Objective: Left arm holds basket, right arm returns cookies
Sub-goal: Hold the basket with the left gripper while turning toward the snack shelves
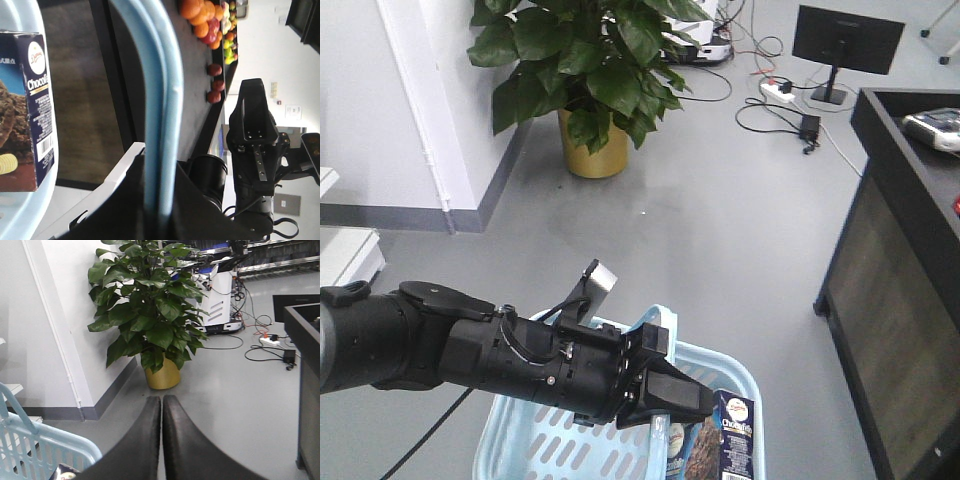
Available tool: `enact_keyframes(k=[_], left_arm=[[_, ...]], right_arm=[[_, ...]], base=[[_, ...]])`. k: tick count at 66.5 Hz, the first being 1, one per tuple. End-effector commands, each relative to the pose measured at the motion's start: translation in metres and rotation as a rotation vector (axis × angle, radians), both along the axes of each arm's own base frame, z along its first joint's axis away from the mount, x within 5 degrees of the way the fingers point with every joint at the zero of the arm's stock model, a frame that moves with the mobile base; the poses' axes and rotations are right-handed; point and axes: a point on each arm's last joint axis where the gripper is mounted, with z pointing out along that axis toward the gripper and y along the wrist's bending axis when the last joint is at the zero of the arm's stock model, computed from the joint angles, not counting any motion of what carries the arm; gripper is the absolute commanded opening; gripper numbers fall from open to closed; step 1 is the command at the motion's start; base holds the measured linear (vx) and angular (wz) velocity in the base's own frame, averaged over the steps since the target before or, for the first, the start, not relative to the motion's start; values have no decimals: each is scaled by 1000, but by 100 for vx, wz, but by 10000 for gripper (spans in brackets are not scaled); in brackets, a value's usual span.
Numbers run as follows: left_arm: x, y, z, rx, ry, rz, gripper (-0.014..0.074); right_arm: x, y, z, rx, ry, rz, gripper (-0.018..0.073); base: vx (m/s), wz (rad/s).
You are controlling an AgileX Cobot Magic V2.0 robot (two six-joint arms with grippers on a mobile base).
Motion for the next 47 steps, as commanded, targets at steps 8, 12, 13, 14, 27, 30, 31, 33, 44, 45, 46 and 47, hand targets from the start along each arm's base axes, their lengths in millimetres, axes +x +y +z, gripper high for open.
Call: enact_keyframes(k=[8, 12, 13, 14, 27, 30, 31, 33, 44, 45, 46, 47], left_arm=[[-3, -3, 30, -130, -17, -12, -6], [-3, -3, 30, -130, -17, -12, -6], [-3, -3, 30, -130, -17, -12, -6], [-3, -3, 30, -130, -17, -12, -6], [-3, -3, 30, -130, -17, -12, -6], [-3, -3, 30, -130, -17, -12, -6], [-3, -3, 30, -130, -17, -12, -6], [-3, -3, 30, -130, -17, -12, -6], [-3, -3, 30, -130, -17, -12, -6], [-3, -3, 30, -130, -17, -12, -6], [-3, -3, 30, -130, -17, -12, -6], [-3, -3, 30, -130, -17, -12, -6]], right_arm=[[-1, 0, 8, 6, -86, -1, -8], [-1, 0, 8, 6, -86, -1, -8], [-1, 0, 8, 6, -86, -1, -8], [-1, 0, 8, 6, -86, -1, -8], [-1, 0, 8, 6, -86, -1, -8], [-1, 0, 8, 6, -86, -1, -8], [-1, 0, 8, 6, -86, -1, -8], [-1, 0, 8, 6, -86, -1, -8], [-1, 0, 8, 6, -86, -1, -8], [-1, 0, 8, 6, -86, -1, -8], [-1, 0, 8, 6, -86, -1, -8], [-1, 0, 8, 6, -86, -1, -8]], base=[[35, 20], [34, 28], [34, 31], [34, 32], [31, 43], [28, 57], [28, 59], [27, 64], [25, 74], [24, 81], [23, 82], [23, 81]])
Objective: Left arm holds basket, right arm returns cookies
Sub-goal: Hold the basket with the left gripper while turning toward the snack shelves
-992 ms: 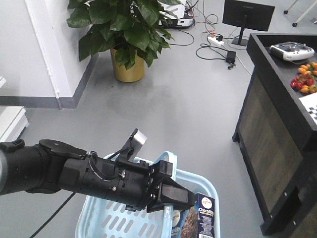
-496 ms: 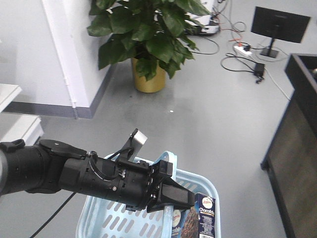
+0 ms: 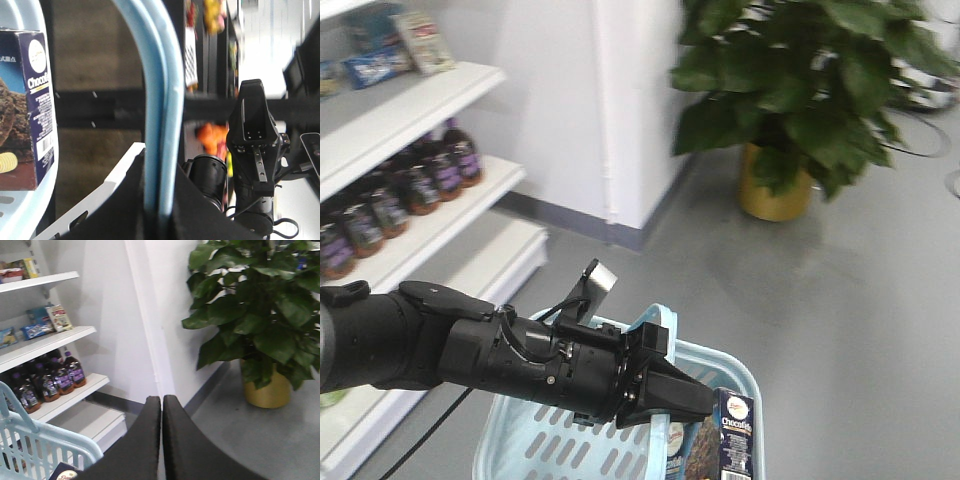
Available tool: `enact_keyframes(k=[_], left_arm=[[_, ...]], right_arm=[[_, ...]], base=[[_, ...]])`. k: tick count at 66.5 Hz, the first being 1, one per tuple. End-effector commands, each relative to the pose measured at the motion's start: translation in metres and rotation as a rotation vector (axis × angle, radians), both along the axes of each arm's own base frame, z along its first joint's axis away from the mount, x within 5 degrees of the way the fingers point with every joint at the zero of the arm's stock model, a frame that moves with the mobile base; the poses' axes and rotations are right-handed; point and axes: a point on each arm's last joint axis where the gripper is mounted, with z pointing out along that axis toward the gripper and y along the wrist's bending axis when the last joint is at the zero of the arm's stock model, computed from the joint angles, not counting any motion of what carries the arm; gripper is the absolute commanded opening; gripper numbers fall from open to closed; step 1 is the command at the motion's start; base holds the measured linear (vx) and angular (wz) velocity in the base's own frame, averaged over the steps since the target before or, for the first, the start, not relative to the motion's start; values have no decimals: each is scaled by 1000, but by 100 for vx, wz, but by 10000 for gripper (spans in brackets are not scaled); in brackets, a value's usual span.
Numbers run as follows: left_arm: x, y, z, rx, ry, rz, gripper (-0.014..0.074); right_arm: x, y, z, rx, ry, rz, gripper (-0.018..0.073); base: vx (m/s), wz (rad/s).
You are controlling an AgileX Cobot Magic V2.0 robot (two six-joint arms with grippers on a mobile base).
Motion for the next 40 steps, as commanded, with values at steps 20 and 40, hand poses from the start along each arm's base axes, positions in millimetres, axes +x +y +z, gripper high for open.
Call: enact_keyframes(k=[20, 40], left_arm=[[-3, -3, 30, -130, -17, -12, -6], [-3, -3, 30, -130, -17, -12, -6]], right_arm=[[-1, 0, 8, 6, -86, -1, -8], [-1, 0, 8, 6, -86, -1, -8]], base=[[21, 75], [18, 71]])
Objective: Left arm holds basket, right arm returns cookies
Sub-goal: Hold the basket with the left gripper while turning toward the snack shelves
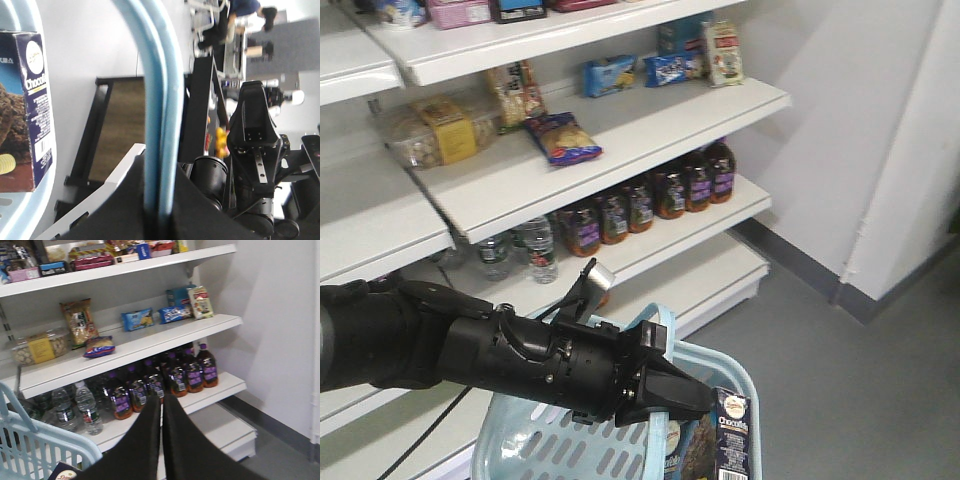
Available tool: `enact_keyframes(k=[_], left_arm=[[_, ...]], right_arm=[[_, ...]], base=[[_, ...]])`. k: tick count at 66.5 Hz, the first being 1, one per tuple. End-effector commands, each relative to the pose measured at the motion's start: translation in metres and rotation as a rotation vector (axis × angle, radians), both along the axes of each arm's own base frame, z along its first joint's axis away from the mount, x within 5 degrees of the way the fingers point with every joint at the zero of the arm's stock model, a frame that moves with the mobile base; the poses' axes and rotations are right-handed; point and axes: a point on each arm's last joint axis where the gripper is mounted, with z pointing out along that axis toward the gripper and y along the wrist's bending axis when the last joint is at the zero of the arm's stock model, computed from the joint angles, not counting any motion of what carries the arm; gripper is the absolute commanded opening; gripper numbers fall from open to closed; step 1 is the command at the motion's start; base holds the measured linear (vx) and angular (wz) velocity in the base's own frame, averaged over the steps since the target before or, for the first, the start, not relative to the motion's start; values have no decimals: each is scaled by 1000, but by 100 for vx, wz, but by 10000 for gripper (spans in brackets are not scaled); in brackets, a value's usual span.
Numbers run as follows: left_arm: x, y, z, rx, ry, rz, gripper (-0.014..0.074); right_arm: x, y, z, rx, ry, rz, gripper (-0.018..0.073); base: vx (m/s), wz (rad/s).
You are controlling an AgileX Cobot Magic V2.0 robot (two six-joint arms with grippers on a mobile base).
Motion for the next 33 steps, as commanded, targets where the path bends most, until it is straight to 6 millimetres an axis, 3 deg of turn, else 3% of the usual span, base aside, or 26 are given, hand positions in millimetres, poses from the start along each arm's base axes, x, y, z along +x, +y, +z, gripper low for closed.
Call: enact_keyframes(k=[1, 33], left_arm=[[-3, -3, 30, -130, -17, -12, -6], [-3, -3, 30, -130, -17, -13, -6]], right_arm=[[-1, 0, 8, 6, -86, -1, -8], [-1, 0, 8, 6, -86, -1, -8]], base=[[17, 71], [16, 62]])
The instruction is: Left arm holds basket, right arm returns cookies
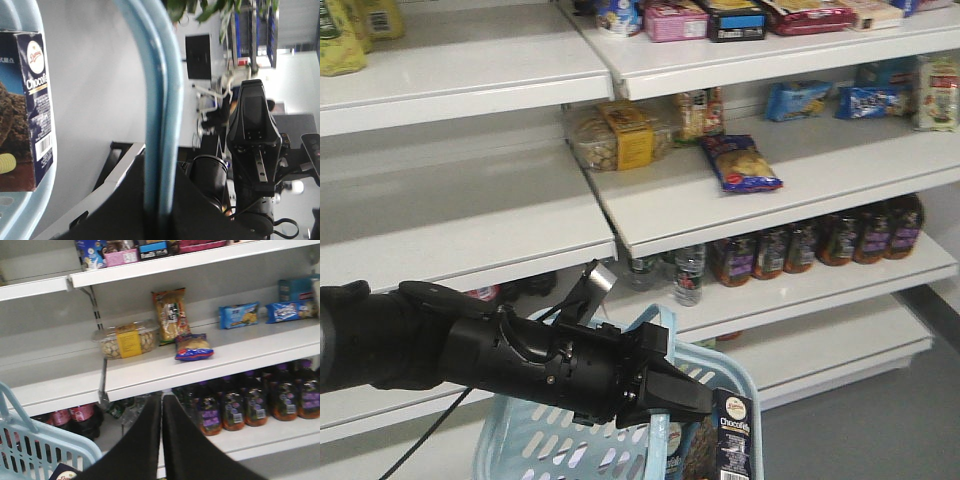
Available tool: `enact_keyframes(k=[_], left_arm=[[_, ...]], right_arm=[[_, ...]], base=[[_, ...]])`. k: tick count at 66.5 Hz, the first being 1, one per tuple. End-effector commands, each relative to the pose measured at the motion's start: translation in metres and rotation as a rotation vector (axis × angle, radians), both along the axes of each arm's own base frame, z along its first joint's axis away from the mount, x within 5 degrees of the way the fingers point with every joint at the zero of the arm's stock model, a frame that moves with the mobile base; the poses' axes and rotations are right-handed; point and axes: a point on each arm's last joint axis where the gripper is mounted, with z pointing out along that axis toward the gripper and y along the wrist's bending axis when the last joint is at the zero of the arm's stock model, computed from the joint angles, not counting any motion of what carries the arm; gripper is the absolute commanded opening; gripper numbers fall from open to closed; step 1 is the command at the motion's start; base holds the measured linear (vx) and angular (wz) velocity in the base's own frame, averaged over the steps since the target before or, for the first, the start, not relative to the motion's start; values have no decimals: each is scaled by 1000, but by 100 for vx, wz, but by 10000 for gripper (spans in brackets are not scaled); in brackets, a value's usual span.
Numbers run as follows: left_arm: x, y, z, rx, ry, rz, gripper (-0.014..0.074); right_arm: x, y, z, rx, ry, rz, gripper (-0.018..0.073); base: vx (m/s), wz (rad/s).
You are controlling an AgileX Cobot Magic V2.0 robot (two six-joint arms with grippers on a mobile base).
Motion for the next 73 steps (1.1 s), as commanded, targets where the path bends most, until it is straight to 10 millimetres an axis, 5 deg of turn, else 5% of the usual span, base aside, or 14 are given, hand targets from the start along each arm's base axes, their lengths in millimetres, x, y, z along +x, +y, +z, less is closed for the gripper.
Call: enact_keyframes(k=[1, 39, 73], left_arm=[[-3, -3, 30, -130, -17, -13, -6], [-3, -3, 30, -130, -17, -13, -6], [-3, -3, 30, -130, -17, -13, -6]], right_arm=[[-1, 0, 8, 6, -86, -1, -8], [-1, 0, 8, 6, -86, -1, -8], [-1, 0, 8, 6, -86, -1, -8]], base=[[15, 63], [14, 59], [10, 4]])
